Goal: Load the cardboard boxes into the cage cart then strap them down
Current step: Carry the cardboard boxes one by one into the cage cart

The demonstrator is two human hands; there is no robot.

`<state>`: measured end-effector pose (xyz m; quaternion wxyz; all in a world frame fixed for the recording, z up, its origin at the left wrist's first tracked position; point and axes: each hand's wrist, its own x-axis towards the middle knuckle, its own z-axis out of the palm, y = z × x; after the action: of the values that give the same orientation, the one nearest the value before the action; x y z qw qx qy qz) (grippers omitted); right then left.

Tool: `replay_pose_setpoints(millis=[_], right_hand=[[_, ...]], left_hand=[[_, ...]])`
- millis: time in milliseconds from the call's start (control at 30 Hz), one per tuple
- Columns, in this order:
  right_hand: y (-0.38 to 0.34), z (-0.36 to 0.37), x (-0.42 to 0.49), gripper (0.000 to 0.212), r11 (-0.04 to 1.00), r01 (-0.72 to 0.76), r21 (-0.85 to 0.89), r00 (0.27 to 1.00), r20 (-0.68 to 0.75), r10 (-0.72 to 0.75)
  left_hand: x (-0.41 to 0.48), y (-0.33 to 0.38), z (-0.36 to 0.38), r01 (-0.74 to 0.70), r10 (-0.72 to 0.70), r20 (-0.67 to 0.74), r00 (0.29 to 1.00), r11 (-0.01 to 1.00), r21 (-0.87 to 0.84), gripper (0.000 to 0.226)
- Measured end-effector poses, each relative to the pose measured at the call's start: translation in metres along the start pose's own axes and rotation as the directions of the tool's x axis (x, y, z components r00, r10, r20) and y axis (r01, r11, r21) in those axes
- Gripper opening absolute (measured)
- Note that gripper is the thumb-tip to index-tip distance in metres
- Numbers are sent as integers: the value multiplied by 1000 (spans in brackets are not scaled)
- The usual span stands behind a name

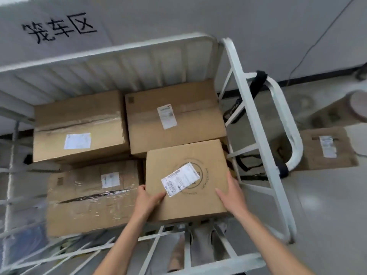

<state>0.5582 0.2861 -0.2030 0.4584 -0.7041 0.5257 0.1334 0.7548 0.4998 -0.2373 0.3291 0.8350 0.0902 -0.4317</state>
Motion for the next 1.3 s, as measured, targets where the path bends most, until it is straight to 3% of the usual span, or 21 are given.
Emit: replay_pose_setpoints(millis=[100, 200, 267, 467, 600, 733, 933, 1100, 1167, 1300], right_hand=[[27, 25, 26, 91, 999, -39, 24, 999, 5, 39], [48, 40, 57, 90, 997, -68, 34, 997, -17, 69], [58, 47, 81, 89, 996, -82, 19, 996, -39, 83], [99, 51, 147, 76, 932, -106, -346, 988, -146, 58], [113, 58, 169, 86, 880, -138, -454, 988, -128, 89], [116, 59, 169, 88, 883, -119, -453, 992, -97, 84], [98, 38, 124, 83, 906, -12, -423, 1000, -1, 12], [54, 8, 32, 92, 948, 155, -277, 987, 78, -139], [36, -14, -4, 87, 943, 223, -248, 974, 95, -205], [10, -75, -64, 68, 920, 345, -184, 934, -25, -356]], left_hand=[[35, -25, 27, 22, -23, 24, 999, 1000, 12, 77], [64, -42, 55, 55, -56, 40, 998, 998, 29, 99], [82, -47, 74, 63, -65, 50, 997, 997, 41, 101], [117, -43, 138, -40, 36, 52, 998, 996, 85, 79], [127, -35, 154, -65, 67, -16, 998, 992, 111, 75], [121, -33, 151, -79, 77, 20, 997, 979, 185, 81], [58, 0, 157, -135, 140, 20, 990, 888, 440, 106], [-47, 46, 162, -329, 319, 85, 944, 894, 303, 67], [-91, 68, 164, -370, 359, 91, 929, 898, 237, 64], [-170, 106, 170, -464, 452, 121, 884, 879, 111, 60]])
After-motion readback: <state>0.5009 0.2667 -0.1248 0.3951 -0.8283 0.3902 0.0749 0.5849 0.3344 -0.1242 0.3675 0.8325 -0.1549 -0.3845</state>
